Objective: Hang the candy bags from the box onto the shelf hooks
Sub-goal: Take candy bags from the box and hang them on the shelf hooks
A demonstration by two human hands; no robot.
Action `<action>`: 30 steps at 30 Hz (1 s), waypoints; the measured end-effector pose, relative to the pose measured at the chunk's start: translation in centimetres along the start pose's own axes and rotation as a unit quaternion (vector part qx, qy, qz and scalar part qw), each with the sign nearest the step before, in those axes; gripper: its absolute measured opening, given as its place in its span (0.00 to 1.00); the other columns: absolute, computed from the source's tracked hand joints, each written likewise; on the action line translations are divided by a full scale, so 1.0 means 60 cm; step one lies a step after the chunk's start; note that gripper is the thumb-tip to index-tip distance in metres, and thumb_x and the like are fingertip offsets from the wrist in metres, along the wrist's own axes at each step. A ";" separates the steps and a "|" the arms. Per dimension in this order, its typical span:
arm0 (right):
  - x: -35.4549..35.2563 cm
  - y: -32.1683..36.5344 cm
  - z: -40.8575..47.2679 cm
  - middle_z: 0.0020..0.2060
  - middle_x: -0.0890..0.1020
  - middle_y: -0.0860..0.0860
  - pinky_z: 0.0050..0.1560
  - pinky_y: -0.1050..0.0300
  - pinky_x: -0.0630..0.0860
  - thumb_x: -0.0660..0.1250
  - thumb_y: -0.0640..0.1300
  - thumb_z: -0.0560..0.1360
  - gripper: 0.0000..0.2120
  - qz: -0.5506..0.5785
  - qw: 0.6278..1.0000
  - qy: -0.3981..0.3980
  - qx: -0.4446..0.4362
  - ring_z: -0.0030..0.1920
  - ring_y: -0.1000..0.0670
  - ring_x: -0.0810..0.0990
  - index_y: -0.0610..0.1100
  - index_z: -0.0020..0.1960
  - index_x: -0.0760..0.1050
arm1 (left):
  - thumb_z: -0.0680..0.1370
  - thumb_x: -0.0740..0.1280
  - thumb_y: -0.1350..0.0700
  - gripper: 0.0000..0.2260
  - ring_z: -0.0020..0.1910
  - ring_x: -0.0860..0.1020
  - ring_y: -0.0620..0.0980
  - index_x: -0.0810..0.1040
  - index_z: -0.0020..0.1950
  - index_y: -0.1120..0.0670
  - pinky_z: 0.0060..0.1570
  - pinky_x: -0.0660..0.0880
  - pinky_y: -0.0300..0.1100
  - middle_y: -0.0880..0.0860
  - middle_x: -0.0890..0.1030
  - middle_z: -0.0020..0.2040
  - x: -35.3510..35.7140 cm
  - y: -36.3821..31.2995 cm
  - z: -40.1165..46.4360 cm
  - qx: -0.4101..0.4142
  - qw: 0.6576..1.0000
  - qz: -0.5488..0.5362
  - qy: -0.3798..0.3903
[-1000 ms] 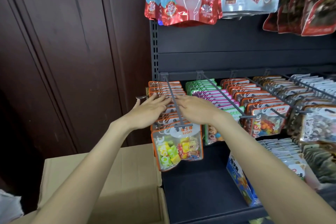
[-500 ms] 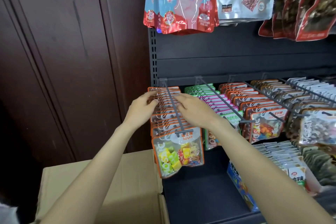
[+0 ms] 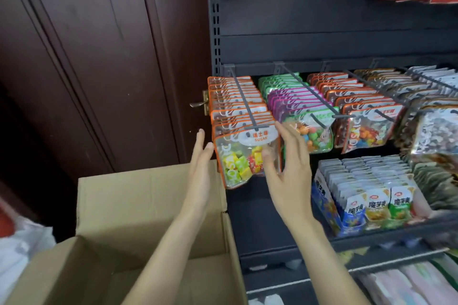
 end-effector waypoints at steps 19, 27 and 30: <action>0.054 -0.027 -0.018 0.72 0.64 0.56 0.60 0.69 0.73 0.75 0.42 0.71 0.43 0.213 0.964 0.078 0.136 0.71 0.57 0.66 0.60 0.73 0.50 | 0.81 0.62 0.50 0.25 0.62 0.76 0.43 0.55 0.73 0.35 0.56 0.76 0.38 0.44 0.74 0.68 0.037 -0.011 -0.001 -0.005 0.999 0.032 0.033; 0.058 -0.026 -0.024 0.68 0.64 0.61 0.55 0.74 0.71 0.75 0.37 0.70 0.42 0.248 0.958 0.060 0.135 0.67 0.65 0.66 0.57 0.72 0.52 | 0.79 0.65 0.54 0.30 0.61 0.77 0.43 0.55 0.76 0.39 0.59 0.76 0.40 0.43 0.75 0.66 0.024 -0.007 0.009 0.006 0.998 0.044 0.040; 0.052 -0.027 -0.031 0.65 0.63 0.66 0.54 0.75 0.71 0.75 0.35 0.70 0.41 0.245 0.960 0.053 0.124 0.64 0.71 0.66 0.59 0.69 0.54 | 0.79 0.65 0.57 0.29 0.60 0.77 0.41 0.57 0.75 0.38 0.51 0.77 0.34 0.41 0.76 0.63 0.023 -0.001 0.002 0.009 0.998 0.037 0.041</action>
Point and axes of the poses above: each hand's wrist, its own z-axis towards the middle knuckle, its own x-axis out of the palm, y = z × x, the point moved 3 cm from there along z, towards the middle knuckle
